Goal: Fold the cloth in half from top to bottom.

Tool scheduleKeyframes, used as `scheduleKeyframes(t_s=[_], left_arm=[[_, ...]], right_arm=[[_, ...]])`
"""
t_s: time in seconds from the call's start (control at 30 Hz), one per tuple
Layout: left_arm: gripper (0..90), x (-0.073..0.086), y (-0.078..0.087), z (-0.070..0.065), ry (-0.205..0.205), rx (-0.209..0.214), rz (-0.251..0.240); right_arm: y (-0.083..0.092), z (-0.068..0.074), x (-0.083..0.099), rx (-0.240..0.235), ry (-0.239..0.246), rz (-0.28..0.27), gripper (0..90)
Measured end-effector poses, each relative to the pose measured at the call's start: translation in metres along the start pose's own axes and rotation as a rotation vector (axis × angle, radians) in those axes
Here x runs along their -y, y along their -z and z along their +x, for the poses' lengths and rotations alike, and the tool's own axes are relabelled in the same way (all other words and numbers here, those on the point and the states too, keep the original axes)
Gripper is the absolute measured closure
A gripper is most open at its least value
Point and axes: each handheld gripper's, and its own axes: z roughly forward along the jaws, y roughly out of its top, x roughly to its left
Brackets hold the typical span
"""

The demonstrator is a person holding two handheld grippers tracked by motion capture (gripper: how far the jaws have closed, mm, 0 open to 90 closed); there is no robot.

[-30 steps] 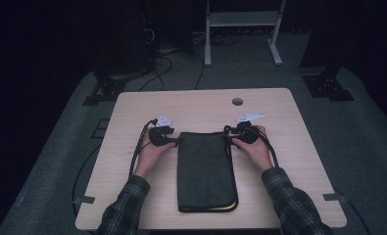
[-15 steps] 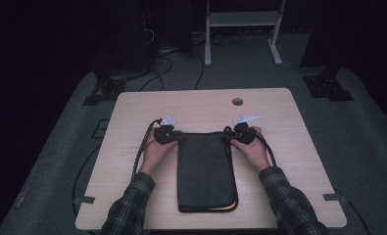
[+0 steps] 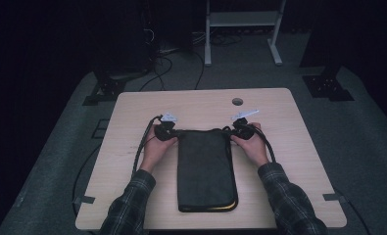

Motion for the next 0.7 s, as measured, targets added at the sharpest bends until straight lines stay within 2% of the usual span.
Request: scheduleKeyframes(t_s=[0.07,0.2,0.23,0.3,0.53,0.6,0.7], left_arm=[[82.8,-0.013,0.008,0.000,-0.043,-0.032,-0.028],[82.9,-0.027,0.017,-0.001,-0.061,-0.048,-0.068],[82.9,-0.032,0.021,-0.003,-0.060,-0.042,-0.085],[82.9,-0.033,0.024,-0.004,-0.067,-0.034,-0.083],[82.9,-0.024,0.034,-0.017,-0.052,0.007,-0.071],[83.0,-0.017,0.040,-0.024,-0.051,0.026,-0.063],[83.0,-0.010,0.044,-0.031,-0.044,0.038,-0.068]], right_arm=[[0.006,-0.001,-0.011,0.018,0.006,-0.029,81.8],[0.014,-0.002,-0.023,0.028,0.009,-0.065,81.8],[0.020,-0.003,-0.027,0.029,0.007,-0.088,81.8],[0.022,-0.003,-0.027,0.029,0.010,-0.093,81.8],[0.033,0.002,-0.015,-0.008,0.024,-0.111,81.7],[0.038,0.006,-0.006,-0.037,0.025,-0.120,81.7],[0.041,0.009,0.000,-0.050,0.024,-0.126,81.7]])
